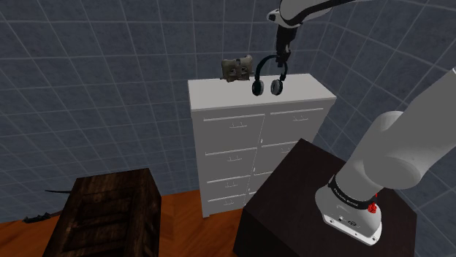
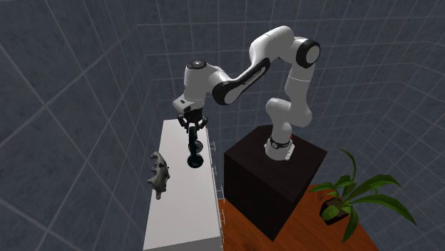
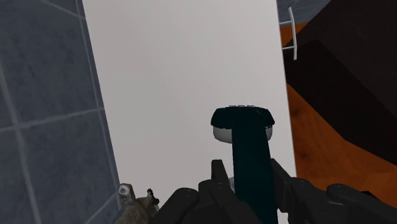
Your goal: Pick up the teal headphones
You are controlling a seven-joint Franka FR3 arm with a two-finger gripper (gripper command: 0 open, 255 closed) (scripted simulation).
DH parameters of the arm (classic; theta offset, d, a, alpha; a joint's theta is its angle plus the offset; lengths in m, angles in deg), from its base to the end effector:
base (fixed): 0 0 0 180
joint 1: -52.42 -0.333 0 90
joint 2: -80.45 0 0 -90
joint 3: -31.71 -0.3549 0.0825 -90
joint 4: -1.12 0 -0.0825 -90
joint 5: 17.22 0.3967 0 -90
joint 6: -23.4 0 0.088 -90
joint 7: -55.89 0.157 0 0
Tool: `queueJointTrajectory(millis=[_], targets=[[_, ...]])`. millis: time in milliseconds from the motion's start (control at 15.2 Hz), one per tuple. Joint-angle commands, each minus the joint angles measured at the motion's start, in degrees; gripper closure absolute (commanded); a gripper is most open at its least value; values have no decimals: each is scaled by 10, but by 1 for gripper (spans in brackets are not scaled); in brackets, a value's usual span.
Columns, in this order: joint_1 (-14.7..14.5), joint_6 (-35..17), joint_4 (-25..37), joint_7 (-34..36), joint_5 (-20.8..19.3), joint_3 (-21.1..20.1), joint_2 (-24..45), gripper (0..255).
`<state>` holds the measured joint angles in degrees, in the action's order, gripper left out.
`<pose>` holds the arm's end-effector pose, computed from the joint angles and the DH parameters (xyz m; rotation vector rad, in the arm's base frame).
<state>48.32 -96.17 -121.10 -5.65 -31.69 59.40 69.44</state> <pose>0.4704 -0.2405 0.4768 2.7338 1.1163 0.0023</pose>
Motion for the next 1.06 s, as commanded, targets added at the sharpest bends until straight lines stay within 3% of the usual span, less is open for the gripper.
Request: queueJointTrajectory(millis=[0, 990], targets=[[-1, 12, 9, -1, 0, -1, -2, 255], [-5, 112, 100, -13, 6, -10, -12, 255]])
